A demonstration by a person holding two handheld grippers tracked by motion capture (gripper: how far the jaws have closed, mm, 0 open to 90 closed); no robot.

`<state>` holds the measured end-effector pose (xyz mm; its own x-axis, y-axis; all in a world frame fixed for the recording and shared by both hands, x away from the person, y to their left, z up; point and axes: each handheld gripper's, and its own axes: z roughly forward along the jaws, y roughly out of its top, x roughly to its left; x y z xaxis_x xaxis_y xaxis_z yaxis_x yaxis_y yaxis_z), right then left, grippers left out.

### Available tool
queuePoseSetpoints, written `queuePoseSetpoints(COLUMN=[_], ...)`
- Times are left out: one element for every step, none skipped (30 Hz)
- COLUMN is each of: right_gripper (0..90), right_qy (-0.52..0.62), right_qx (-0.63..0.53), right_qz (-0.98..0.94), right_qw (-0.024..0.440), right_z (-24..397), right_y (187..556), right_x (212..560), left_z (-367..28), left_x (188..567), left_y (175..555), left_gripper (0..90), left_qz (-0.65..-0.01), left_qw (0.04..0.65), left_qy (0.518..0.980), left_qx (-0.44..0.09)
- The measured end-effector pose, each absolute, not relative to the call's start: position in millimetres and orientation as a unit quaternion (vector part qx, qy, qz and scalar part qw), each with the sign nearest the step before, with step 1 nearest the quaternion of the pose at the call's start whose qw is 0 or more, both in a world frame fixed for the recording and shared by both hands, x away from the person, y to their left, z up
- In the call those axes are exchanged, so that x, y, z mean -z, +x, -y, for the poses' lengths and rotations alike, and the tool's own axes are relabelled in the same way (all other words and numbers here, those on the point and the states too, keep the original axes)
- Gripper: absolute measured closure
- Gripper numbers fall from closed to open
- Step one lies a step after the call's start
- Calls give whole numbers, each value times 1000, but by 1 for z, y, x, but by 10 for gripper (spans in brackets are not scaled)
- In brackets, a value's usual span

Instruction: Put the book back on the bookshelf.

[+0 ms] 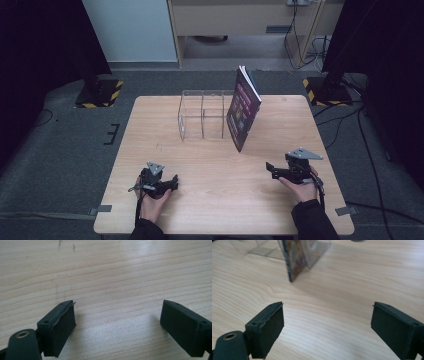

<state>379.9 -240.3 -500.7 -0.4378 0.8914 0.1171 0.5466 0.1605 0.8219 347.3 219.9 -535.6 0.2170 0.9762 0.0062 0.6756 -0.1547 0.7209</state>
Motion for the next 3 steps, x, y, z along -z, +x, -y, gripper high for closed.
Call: queuePoseSetpoints(right_gripper=[111,111,111], right_qy=[497,497,499], right_qx=[-407,-397,-384], right_qz=[-737,-741,-745], right_qw=[211,218,221], right_z=[245,247,249], right_y=[377,376,374], right_x=[505,508,511], left_z=[-220,-220,-220], left_x=[536,536,536], left_y=[347,348,348], left_gripper=[109,102,91], left_qz=[-574,-573,-573], left_qw=[304,303,303], left_qy=[720,721,721], left_qx=[-246,-245,-245])
